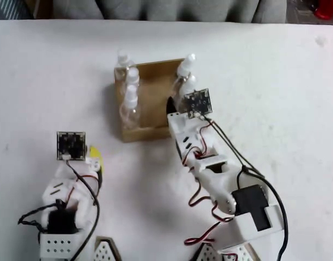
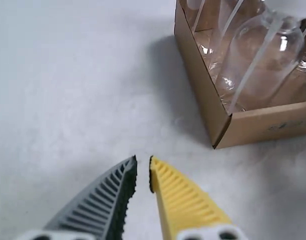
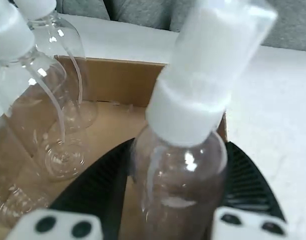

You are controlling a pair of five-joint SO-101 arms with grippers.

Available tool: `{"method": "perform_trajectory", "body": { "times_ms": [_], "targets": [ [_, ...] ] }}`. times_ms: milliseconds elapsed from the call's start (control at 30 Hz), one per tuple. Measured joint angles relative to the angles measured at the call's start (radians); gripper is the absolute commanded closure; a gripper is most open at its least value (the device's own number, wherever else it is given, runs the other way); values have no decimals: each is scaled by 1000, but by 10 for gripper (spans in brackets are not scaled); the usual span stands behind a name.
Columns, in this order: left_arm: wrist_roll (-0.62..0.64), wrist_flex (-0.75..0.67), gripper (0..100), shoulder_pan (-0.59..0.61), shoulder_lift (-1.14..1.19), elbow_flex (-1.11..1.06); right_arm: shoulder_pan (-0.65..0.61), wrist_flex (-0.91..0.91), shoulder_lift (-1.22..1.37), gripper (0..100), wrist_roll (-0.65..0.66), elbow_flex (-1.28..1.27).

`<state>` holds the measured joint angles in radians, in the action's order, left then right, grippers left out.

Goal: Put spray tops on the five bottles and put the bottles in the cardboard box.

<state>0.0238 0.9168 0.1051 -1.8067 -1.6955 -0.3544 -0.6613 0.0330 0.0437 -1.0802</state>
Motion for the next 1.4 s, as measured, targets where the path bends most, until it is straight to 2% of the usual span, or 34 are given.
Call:
{"method": "perform_trajectory", "body": {
  "times_ms": [100, 300, 833, 1200, 1400],
  "targets": [
    [0, 0, 947, 0, 0, 0, 0, 0, 0, 782, 0, 0],
    [0, 0, 947, 0, 0, 0, -9, 0, 0, 691, 0, 0],
    [0, 0, 947, 0, 0, 0, -23, 0, -14, 687, 0, 0],
    [-6, 0, 947, 0, 0, 0, -25, 6, -362, 689, 0, -196],
    [-6, 0, 947, 0, 0, 0, -23, 158, -586, 690, 0, -290]
  ]
}}
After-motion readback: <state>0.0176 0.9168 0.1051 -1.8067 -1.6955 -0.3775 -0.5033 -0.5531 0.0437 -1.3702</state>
